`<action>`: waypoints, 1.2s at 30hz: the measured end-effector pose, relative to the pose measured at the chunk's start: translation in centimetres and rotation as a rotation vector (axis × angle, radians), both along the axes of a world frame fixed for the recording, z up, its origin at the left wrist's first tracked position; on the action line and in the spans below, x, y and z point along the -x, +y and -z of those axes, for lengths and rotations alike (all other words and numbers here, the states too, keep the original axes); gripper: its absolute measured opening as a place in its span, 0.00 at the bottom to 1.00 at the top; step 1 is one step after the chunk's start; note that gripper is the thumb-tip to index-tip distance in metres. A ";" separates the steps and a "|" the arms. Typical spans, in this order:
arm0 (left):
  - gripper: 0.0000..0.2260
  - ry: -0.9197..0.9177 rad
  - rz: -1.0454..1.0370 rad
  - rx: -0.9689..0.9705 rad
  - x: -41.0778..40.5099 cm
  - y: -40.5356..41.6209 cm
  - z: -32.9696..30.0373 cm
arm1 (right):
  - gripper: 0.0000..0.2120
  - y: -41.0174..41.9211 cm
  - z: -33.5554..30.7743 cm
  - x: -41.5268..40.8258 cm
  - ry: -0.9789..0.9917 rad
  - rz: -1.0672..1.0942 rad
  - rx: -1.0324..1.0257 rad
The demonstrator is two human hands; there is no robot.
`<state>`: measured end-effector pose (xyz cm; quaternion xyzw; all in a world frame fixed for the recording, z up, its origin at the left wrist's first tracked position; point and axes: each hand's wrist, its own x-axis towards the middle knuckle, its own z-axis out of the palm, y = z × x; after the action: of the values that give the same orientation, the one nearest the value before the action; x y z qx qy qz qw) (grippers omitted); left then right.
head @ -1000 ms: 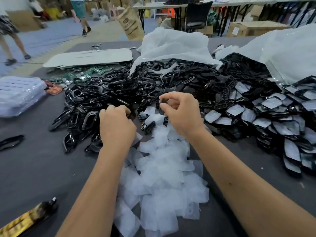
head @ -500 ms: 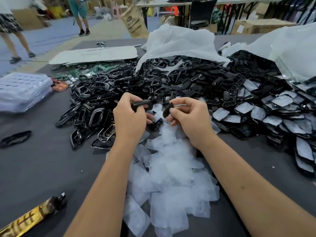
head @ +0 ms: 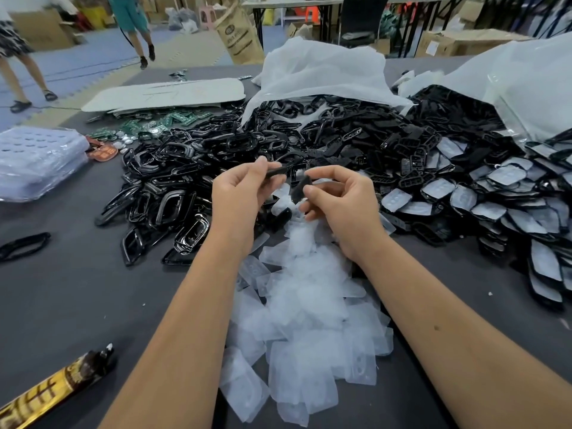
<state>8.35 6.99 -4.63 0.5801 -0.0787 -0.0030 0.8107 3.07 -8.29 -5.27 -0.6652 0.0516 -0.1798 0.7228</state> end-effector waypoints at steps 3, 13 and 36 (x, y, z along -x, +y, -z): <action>0.10 -0.047 -0.035 -0.126 -0.1 -0.1 0.3 | 0.09 -0.1 0.0 0.0 -0.009 0.012 -0.013; 0.18 -0.224 -0.074 -0.384 0.1 -0.3 0.6 | 0.06 -0.1 -0.5 0.2 0.004 0.032 -0.110; 0.08 -0.330 -0.118 -0.602 0.8 -1.2 0.3 | 0.06 -0.3 -0.2 0.2 -0.068 -0.015 -0.139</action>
<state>7.51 5.83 -4.90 0.7893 -0.1709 0.1146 0.5785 2.88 -8.57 -5.11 -0.6074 0.0341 -0.1929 0.7699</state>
